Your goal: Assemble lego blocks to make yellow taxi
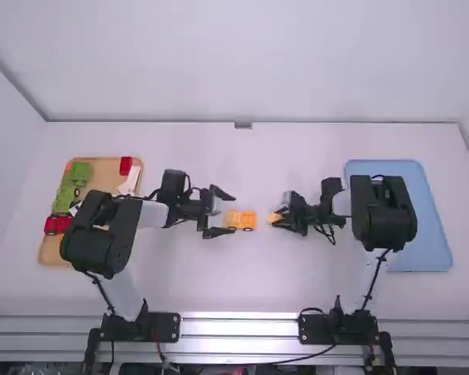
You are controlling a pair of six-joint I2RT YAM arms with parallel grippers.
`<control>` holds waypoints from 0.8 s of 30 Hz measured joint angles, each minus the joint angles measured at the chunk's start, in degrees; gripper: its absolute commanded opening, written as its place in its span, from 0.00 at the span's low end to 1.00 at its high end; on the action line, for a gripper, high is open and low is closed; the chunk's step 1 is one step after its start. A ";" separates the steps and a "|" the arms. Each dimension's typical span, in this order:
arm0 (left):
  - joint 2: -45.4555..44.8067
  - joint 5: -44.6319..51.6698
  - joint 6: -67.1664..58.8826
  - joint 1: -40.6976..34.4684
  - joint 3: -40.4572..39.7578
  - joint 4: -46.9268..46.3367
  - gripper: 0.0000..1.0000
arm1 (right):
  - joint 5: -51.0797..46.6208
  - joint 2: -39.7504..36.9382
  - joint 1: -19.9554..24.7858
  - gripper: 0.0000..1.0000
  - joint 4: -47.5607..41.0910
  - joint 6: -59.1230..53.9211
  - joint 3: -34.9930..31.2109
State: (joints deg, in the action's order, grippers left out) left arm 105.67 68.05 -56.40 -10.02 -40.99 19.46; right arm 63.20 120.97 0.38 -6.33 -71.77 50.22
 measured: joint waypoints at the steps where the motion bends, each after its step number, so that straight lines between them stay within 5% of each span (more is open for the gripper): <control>1: -0.02 -0.24 -0.72 -0.02 0.00 -0.52 1.00 | 0.13 0.00 0.00 0.13 -2.60 -0.22 1.31; 12: 2.49 -3.54 -3.67 -1.36 0.02 0.22 1.00 | -0.76 -3.91 -2.99 0.13 -39.01 -17.73 15.61; 24: 6.03 -2.12 -3.67 -1.36 0.00 3.76 1.00 | -21.20 -27.89 -12.41 0.06 -26.95 -1.49 13.33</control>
State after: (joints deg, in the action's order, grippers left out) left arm 111.70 65.93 -60.07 -11.38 -40.99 23.22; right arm 42.00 93.08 -12.03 -33.28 -73.25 63.55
